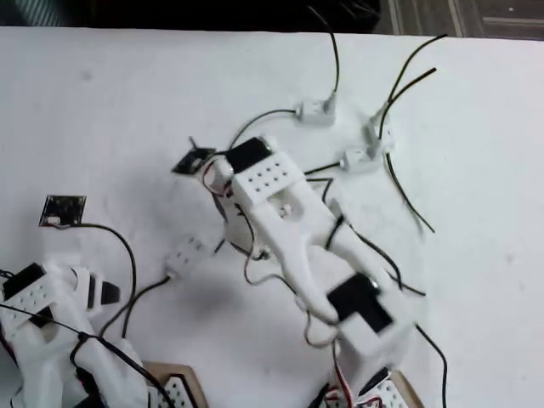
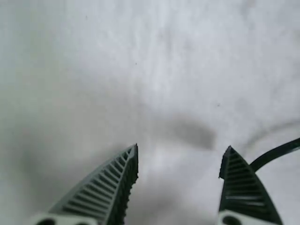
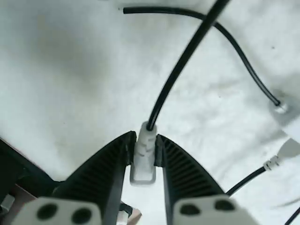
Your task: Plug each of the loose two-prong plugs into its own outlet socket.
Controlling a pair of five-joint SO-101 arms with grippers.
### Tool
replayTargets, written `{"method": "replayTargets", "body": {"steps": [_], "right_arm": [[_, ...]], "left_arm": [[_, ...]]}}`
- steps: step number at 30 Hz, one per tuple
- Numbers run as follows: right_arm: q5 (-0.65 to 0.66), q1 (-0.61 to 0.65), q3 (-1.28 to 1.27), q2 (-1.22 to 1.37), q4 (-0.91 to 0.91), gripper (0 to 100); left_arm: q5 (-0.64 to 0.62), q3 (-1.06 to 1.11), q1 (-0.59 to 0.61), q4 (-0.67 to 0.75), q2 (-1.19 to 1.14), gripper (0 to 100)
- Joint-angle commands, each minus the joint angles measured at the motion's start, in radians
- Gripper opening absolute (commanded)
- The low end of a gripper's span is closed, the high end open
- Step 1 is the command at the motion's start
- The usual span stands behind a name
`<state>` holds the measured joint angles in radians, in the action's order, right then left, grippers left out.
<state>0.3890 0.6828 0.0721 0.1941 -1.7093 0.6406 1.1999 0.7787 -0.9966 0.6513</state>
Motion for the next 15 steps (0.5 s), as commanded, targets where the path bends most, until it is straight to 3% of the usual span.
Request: {"method": "replayTargets", "body": {"steps": [1, 15], "right_arm": [[-0.112, 0.044, -0.032, -0.136, 0.038, 1.7], [-0.404, 0.124, -0.47, -0.394, 0.638, 1.7]], "left_arm": [[-0.009, -0.005, 0.001, 0.012, 0.022, 28], [-0.009, -0.005, 0.001, 0.012, 0.022, 28]]}}
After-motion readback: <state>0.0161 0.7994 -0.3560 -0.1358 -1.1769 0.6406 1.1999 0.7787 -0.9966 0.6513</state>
